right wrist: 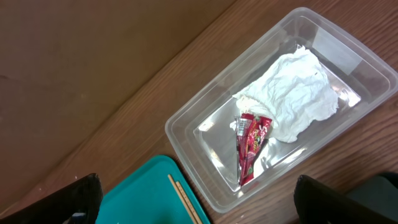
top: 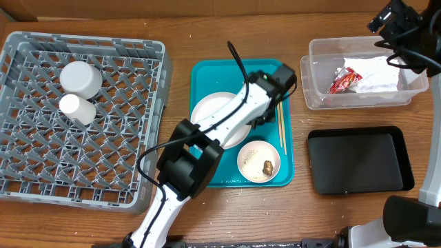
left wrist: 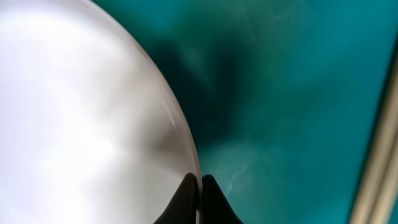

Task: Sort waste into correct bins and load items into the dishwasher
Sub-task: 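Lift the white plate with the left gripper and carry it over the rack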

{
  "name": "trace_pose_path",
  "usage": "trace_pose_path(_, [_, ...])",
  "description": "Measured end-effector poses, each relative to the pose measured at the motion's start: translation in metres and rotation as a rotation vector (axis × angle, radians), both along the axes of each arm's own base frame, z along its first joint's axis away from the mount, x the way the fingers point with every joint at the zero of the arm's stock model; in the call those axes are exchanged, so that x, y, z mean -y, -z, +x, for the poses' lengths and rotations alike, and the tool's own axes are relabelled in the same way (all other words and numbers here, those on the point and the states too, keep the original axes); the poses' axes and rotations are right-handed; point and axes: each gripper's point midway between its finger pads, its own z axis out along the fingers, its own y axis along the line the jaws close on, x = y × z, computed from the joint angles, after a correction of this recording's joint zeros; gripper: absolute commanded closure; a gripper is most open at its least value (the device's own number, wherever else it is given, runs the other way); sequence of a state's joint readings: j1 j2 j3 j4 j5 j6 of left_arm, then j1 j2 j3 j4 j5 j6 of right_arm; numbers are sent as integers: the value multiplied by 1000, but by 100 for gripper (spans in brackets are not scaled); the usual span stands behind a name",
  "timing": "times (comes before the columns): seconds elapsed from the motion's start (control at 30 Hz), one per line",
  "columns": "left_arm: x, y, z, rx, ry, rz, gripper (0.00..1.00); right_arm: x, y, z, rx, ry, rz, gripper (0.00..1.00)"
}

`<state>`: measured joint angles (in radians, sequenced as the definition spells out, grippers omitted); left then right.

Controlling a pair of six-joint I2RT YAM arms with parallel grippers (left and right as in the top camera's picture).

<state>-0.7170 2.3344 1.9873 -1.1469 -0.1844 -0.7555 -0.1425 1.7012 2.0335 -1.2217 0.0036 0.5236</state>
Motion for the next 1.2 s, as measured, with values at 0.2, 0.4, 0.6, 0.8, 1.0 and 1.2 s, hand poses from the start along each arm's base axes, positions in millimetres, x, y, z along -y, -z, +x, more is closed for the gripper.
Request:
trace_pose_path(0.2, [-22, -101, 47, 104, -46, -84, 96, 0, 0, 0, -1, 0, 0, 0])
trace_pose_path(0.4, [-105, -207, 93, 302, -80, -152, 96, 0, 0, 0, 0, 0, 0, 0])
trace_pose_path(0.6, [-211, -251, 90, 306, -39, -201, 96, 0, 0, 0, 0, 0, 0, 0])
trace_pose_path(0.8, [-276, -246, 75, 241, 138, -399, 96, 0, 0, 0, 0, 1, -1, 0])
trace_pose_path(1.0, [-308, -249, 71, 312, 250, -603, 96, 0, 0, 0, 0, 0, 0, 0])
trace_pose_path(1.2, [-314, -237, 71, 347, 290, -791, 96, 0, 0, 0, 0, 0, 0, 0])
